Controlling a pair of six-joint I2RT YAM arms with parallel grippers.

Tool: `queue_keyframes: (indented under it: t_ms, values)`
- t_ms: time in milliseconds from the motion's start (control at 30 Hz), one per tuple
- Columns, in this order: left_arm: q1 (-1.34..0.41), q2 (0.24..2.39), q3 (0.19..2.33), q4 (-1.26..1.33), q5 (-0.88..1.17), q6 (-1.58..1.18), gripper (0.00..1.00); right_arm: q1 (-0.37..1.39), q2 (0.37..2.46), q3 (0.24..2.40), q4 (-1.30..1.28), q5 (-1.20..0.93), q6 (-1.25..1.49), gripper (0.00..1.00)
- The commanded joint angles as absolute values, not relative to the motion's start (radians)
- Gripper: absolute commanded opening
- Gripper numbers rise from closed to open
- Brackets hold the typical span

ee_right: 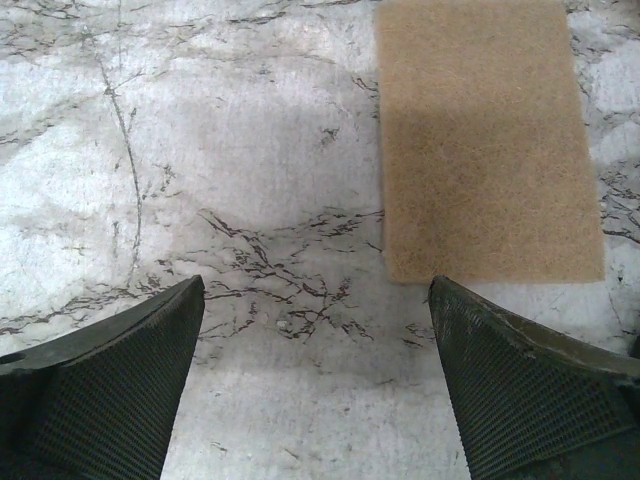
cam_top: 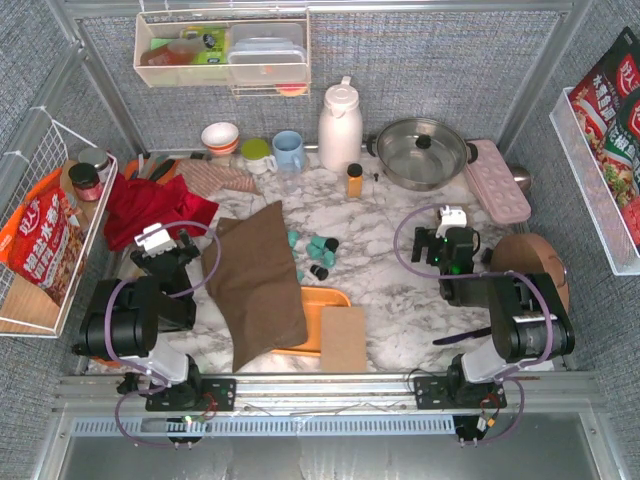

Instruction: Mix the coffee capsules in the storage basket

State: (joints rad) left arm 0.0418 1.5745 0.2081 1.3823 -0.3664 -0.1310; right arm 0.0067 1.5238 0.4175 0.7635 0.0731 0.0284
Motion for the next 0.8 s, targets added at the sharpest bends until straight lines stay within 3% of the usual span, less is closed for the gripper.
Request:
queue_keyframes:
  t_ms: [0,667,767]
  values:
    - [0.043,1.571,0.207,1.398,-0.364,-0.133,0.99,0.008,1.522,0.417,0.786,0.067,0.035,0.99]
    - [0.043,1.571,0.208,1.397,-0.364,-0.133,0.99,0.011,1.496,0.415,0.778,0.063,0.028,0.99]
    - [0.043,1.571,0.207,1.397,-0.364,-0.133,0.99,0.024,1.418,0.448,0.636,0.108,0.035,0.99]
